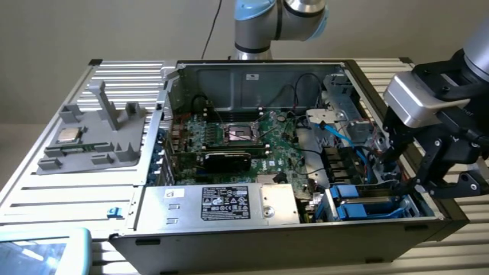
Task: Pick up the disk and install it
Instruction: 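Insert the first disk wire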
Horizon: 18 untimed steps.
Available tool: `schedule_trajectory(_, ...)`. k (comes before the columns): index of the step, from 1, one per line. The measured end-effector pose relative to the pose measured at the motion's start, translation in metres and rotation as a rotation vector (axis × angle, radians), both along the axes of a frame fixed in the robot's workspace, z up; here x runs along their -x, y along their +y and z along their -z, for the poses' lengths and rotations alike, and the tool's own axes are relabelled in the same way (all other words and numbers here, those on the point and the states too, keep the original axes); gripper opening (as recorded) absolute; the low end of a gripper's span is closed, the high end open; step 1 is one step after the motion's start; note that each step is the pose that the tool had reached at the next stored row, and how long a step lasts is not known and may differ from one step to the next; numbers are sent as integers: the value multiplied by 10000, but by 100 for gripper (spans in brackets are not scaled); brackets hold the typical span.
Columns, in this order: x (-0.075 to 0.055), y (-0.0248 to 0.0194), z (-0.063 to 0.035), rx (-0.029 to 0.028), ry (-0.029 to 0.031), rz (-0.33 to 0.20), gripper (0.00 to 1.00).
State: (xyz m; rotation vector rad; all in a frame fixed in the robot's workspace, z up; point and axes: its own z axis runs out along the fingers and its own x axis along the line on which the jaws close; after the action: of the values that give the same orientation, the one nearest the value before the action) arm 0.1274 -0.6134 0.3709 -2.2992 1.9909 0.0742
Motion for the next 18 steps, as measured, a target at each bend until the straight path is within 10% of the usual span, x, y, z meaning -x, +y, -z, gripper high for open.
schedule_trajectory(7,-16,-32,-18,-221,-1,-233,53)
schedule_trajectory(11,-6,-29,-29,-235,2,-380,53)
schedule_trajectory(18,-1,163,-36,-236,4,-455,53)
